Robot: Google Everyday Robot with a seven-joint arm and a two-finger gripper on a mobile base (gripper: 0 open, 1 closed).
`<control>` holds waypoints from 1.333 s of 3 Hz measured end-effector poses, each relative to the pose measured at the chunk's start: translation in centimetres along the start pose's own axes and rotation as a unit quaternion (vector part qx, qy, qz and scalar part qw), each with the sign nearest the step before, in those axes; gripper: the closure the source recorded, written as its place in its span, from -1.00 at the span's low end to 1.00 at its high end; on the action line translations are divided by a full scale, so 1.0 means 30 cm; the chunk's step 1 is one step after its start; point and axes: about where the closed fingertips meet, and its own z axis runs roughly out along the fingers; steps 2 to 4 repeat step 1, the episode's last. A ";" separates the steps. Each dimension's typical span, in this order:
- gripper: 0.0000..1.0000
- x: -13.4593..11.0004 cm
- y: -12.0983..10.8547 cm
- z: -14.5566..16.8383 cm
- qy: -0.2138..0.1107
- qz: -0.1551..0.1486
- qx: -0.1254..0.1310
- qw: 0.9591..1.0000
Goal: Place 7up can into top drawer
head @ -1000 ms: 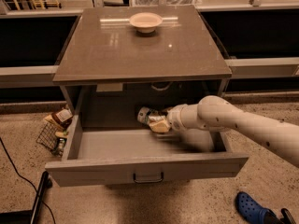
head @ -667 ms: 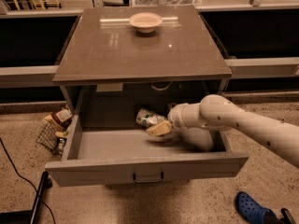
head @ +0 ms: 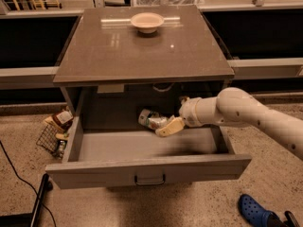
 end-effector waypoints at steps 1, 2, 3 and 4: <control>-1.00 -0.045 0.032 -0.086 0.017 -0.013 -0.005 1.000; -1.00 -0.045 0.032 -0.086 0.017 -0.013 -0.005 1.000; -1.00 -0.045 0.032 -0.086 0.017 -0.013 -0.005 1.000; -1.00 -0.045 0.032 -0.086 0.017 -0.013 -0.005 1.000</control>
Offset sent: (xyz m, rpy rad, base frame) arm 0.0000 0.0000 0.0000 0.0000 0.0000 0.0000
